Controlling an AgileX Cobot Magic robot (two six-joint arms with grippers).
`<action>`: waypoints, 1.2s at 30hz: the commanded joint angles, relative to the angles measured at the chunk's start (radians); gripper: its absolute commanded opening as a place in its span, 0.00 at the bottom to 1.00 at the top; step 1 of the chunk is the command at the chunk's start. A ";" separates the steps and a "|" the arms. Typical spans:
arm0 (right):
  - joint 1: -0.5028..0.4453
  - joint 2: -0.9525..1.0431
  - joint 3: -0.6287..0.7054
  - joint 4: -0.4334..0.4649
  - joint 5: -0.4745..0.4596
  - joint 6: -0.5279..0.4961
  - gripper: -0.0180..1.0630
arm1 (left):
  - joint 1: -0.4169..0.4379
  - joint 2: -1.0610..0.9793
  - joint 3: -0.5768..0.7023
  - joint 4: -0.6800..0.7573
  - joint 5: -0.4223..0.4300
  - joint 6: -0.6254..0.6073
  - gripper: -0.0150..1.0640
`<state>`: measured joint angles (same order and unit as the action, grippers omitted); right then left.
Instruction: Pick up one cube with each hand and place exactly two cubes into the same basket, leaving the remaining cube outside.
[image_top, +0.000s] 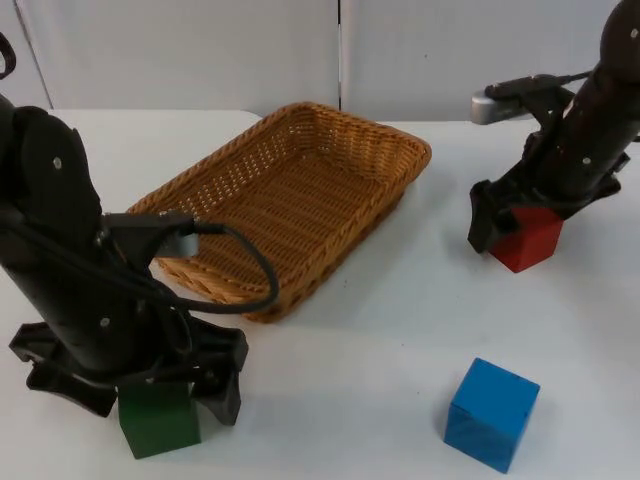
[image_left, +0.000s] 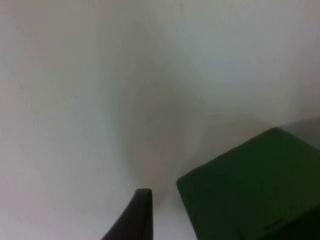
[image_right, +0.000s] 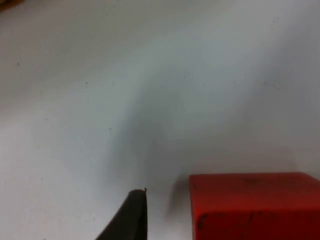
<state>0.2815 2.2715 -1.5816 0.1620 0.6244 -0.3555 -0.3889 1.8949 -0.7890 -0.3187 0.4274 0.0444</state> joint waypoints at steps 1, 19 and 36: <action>0.007 -0.003 -0.004 -0.002 -0.007 -0.004 0.98 | -0.006 0.001 0.006 -0.013 -0.005 -0.009 0.99; 0.007 -0.025 -0.004 -0.004 0.008 -0.004 0.03 | -0.006 0.001 0.006 -0.013 0.019 -0.031 0.37; 0.007 -0.249 -0.004 -0.007 0.099 -0.028 0.02 | -0.006 -0.311 0.006 -0.013 0.089 -0.035 0.01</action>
<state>0.2815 2.0605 -1.5816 0.1392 0.7098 -0.3712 -0.3904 1.6475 -0.7832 -0.3229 0.5045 0.0182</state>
